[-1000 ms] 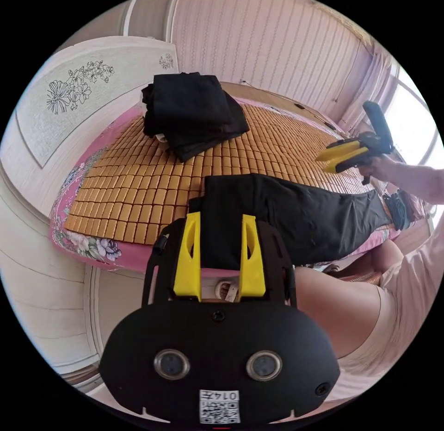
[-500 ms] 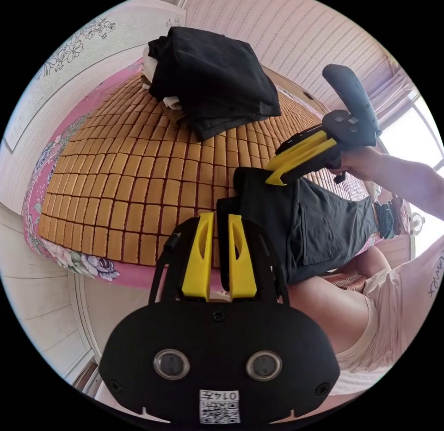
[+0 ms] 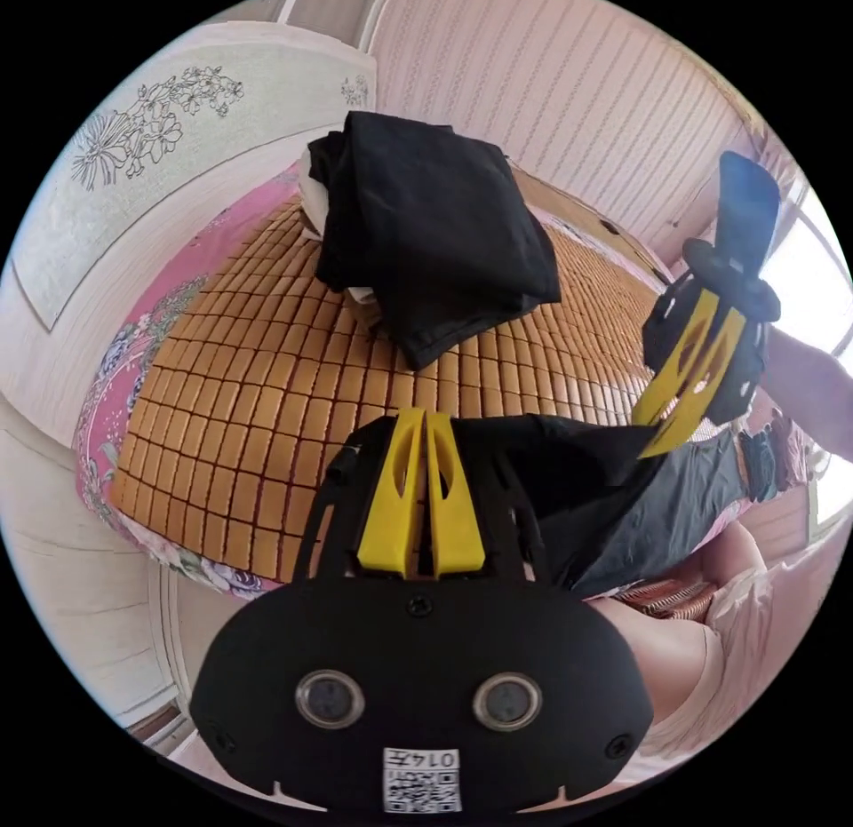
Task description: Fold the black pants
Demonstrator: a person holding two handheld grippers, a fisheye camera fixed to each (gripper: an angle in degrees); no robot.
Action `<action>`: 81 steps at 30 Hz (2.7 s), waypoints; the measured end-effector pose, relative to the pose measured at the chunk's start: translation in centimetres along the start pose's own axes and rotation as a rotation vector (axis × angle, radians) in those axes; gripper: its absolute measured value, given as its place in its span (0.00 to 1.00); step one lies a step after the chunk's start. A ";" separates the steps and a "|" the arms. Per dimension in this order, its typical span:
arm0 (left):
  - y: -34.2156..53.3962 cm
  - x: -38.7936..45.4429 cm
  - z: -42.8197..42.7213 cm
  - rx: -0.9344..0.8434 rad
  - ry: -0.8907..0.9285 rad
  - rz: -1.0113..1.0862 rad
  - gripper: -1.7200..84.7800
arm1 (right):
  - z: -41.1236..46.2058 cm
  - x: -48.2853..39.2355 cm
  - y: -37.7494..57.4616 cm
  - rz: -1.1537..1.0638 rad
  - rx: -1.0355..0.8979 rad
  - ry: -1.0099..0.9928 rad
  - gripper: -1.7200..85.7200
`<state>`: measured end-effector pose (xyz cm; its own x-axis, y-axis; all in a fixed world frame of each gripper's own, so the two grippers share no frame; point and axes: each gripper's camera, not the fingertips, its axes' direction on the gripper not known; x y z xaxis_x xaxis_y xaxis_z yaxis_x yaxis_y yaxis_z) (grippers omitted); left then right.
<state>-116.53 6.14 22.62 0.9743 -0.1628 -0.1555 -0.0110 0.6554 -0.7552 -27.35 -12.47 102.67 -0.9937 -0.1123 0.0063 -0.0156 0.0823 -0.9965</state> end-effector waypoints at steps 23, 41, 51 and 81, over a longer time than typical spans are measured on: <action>1.8 9.9 -1.2 -0.094 -0.005 0.008 0.01 | -1.7 -3.8 5.9 0.420 -0.036 0.436 0.03; 6.6 52.5 10.9 -0.234 0.274 0.550 0.01 | -3.1 -25.1 27.8 1.005 -0.294 0.698 0.01; 6.2 61.3 15.0 -0.386 0.096 0.660 0.01 | -4.5 -23.0 26.3 0.962 -0.461 0.722 0.01; 4.6 67.0 15.5 -0.353 0.124 0.500 0.01 | -26.4 -64.6 67.0 1.869 0.393 1.092 0.17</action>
<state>-47.81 9.63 18.57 0.7991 0.0026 -0.6012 -0.5531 0.3949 -0.7335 32.82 26.46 37.68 0.5032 0.2874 -0.8150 0.6367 -0.7610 0.1247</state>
